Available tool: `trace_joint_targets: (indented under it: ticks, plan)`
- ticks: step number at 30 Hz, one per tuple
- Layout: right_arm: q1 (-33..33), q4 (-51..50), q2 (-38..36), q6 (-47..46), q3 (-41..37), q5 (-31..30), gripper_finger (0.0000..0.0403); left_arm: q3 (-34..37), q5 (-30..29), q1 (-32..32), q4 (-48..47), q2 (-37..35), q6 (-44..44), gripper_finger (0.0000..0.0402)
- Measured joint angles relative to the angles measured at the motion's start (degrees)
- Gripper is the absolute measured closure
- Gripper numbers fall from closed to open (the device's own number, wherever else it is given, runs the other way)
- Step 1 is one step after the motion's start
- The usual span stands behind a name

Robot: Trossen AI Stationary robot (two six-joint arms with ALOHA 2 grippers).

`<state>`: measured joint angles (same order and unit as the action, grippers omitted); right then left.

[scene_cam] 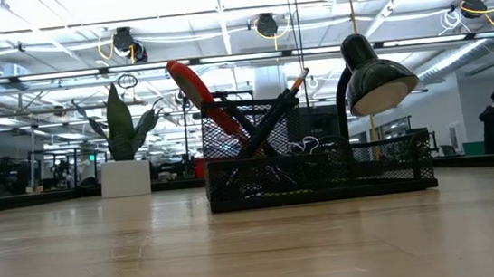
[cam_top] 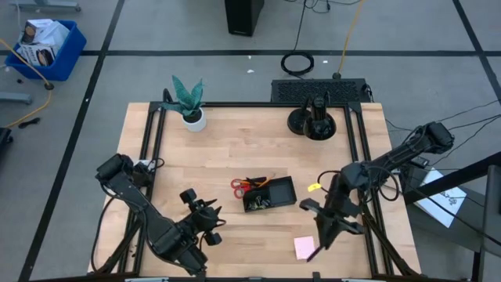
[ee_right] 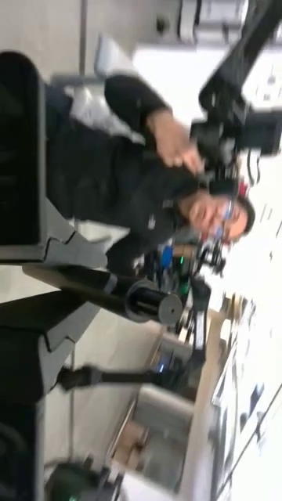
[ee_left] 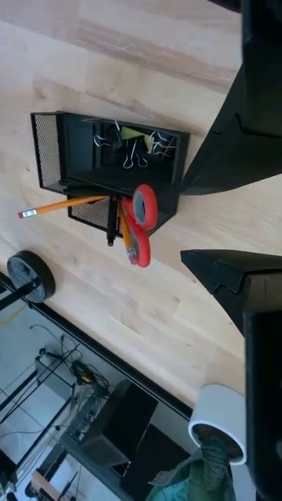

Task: Pick and place office supplies into organizer
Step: Put the black pen into the black desk organizer

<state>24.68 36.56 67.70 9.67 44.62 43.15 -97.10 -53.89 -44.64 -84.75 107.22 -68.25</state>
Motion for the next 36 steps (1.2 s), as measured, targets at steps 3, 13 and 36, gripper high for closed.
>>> trace_joint_targets:
  ticks: [3, 13, 36]
  plan:
    - [0.0, -0.1, 0.0, 1.2, 0.0, 4.8, 0.0376, 0.0, 0.0, 0.0, 0.5, 0.0, 0.1, 0.0275]
    - [0.2, -2.5, 0.0, 11.6, 0.0, 17.0, 0.0376, 0.0, 0.0, 0.0, 0.8, 0.0, 0.7, 0.0275]
    - [0.9, -7.1, 1.8, 18.7, -0.1, 17.0, 0.0376, 0.0, 0.0, 0.0, 0.8, 0.0, 0.7, 0.0275]
